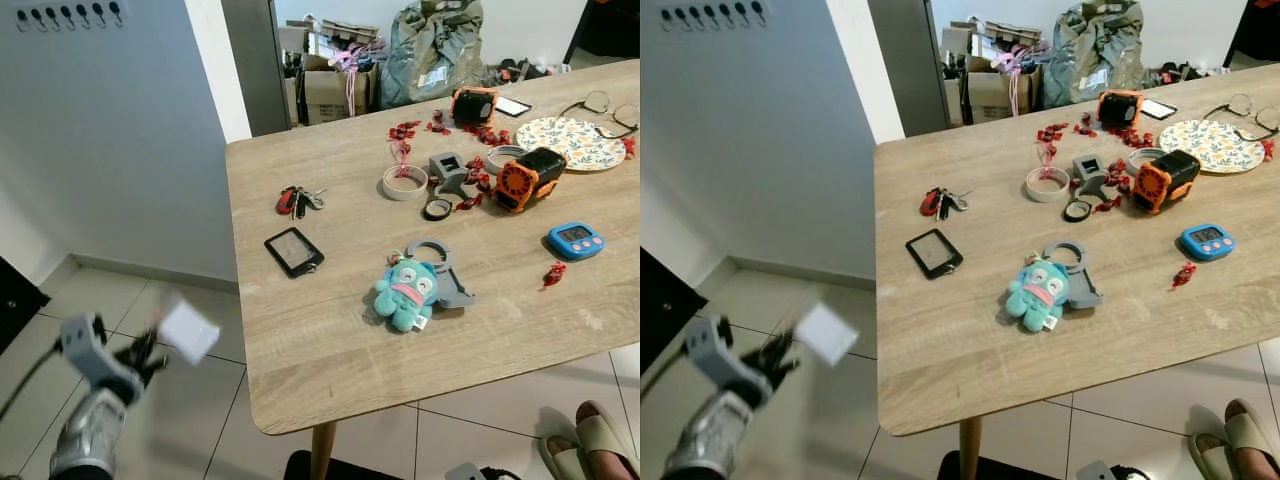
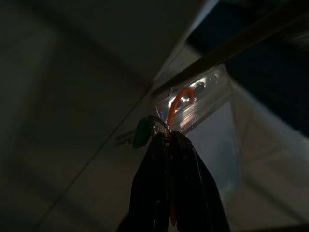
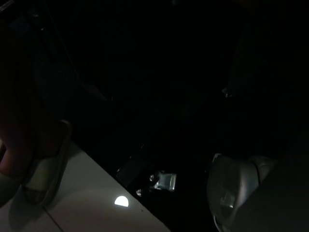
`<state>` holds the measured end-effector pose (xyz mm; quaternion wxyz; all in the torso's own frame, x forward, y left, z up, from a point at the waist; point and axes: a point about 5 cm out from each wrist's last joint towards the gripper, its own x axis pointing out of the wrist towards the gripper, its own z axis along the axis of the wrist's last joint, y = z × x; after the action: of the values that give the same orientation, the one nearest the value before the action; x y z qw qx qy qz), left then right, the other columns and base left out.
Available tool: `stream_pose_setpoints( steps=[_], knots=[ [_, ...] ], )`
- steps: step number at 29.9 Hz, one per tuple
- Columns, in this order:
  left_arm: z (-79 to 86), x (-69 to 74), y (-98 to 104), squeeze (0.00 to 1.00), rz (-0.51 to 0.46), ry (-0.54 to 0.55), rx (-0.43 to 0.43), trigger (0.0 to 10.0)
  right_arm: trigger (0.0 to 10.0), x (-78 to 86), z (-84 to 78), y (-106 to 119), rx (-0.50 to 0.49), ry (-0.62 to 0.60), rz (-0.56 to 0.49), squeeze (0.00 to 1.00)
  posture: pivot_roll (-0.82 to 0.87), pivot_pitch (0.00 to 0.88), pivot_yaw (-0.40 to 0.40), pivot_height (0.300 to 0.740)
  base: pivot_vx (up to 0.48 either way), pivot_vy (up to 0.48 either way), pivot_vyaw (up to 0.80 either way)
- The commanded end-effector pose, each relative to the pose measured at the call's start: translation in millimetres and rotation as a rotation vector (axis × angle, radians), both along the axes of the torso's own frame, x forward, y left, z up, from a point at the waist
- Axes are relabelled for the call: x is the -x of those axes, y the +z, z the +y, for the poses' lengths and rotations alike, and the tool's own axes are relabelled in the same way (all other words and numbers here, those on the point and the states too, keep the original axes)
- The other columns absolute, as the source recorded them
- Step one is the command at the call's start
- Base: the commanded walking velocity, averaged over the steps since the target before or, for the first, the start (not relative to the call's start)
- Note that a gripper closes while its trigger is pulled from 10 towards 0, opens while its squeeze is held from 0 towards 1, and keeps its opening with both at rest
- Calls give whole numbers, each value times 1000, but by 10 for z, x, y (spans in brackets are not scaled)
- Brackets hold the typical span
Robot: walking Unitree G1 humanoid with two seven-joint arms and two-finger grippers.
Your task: Hang keys on a hook
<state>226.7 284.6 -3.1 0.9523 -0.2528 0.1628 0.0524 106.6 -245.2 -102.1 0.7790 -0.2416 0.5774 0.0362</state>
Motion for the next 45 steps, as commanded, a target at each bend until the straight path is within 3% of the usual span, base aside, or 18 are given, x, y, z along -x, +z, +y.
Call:
stream_pose_setpoints(
  steps=[1, 2, 6, 8, 12, 13, 15, 19, 30, 45],
  knots=[
    [114, 186, -127, 0, 81, 52, -26, 10000, 10000, 21, 67, -23, -17, 19, 15, 0, -78, 79, 106, 740, 0, 0, 0],
    [114, 186, -127, 0, 81, 52, -26, 10000, 10000, 21, 67, -23, -17, 19, 15, 0, -78, 79, 106, 740, 0, 0, 0],
    [73, 585, -470, 0, 291, 112, -2, 10000, 10000, 17, 93, -29, -22, 24, 17, 0, -73, 79, 105, 740, 0, 0, 0],
    [58, 654, -525, 0, 328, 124, 5, 10000, 10000, 16, 98, -30, -23, 24, 17, 0, -73, 79, 105, 740, 0, 0, 0],
    [-34, 1029, -770, 0, 557, 159, -9, 10000, 10000, 13, 126, -36, -31, 29, 19, 0, -68, 83, 99, 740, 0, 0, 0],
    [-34, 1029, -770, 0, 557, 159, -9, 10000, 10000, 13, 126, -36, -31, 29, 19, 0, -68, 83, 99, 740, 0, 0, 0],
    [-118, 1161, -852, 0, 628, 142, -5, 10000, 10000, 3, 135, -35, -33, 28, 16, 0, -70, 84, 102, 740, 0, 0, 0],
    [-171, 1191, -880, 0, 648, 125, -6, 10000, 10000, -3, 139, -34, -35, 26, 14, 0, -70, 84, 102, 740, 0, 0, 0],
    [-404, 1097, -926, 0, 660, -2, -45, 10000, 10000, -28, 199, -40, -83, 41, 26, 0, -62, 80, 100, 740, 0, 0, 0],
    [-511, 1140, -969, 0, 705, -103, -85, 10000, 10000, -24, 241, -49, -112, 37, 28, 0, -61, 77, 97, 740, 0, 0, 686]
  ],
)
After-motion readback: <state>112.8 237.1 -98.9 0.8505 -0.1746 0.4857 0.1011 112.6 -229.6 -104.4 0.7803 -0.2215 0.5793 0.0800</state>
